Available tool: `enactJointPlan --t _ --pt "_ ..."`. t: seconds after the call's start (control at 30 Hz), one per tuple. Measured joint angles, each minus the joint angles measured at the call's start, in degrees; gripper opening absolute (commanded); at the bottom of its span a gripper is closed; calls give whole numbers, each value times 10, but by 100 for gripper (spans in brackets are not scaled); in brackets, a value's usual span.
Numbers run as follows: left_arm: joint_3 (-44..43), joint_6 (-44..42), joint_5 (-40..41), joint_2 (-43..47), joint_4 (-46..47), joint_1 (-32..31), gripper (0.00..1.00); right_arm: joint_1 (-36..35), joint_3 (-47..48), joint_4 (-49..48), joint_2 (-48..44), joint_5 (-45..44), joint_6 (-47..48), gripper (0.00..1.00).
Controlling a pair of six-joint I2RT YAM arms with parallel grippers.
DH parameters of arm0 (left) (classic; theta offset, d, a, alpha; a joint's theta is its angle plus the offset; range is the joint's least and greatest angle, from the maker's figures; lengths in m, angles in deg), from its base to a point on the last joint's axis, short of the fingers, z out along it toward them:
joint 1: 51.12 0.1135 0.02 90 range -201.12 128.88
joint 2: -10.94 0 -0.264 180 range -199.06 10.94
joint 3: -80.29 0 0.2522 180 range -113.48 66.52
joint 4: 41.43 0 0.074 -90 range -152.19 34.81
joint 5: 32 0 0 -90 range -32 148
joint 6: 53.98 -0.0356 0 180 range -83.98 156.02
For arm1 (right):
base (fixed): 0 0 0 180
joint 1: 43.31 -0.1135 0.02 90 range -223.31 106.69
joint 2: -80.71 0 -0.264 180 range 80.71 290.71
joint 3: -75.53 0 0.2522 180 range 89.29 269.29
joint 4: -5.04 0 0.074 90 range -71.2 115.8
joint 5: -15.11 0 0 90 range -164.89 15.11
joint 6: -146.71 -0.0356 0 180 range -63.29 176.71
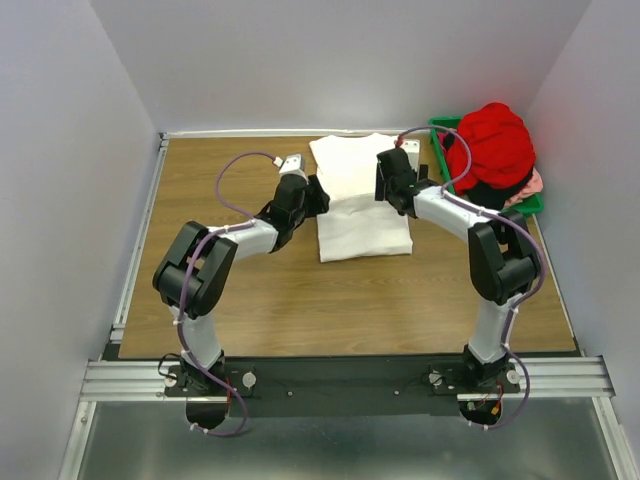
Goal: Fold and stack the t-shirts
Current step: Fold the tshirt
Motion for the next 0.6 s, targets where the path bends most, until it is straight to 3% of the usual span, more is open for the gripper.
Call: enactJointPlan --t 0.3,0.6 --pt "16 -30 -11 56 -10 -1 61 0 -38 -3 -139 29 11 97" --pt "121 -30 -44 79 -12 -25 60 17 -165 -5 -182 113 -23 78"
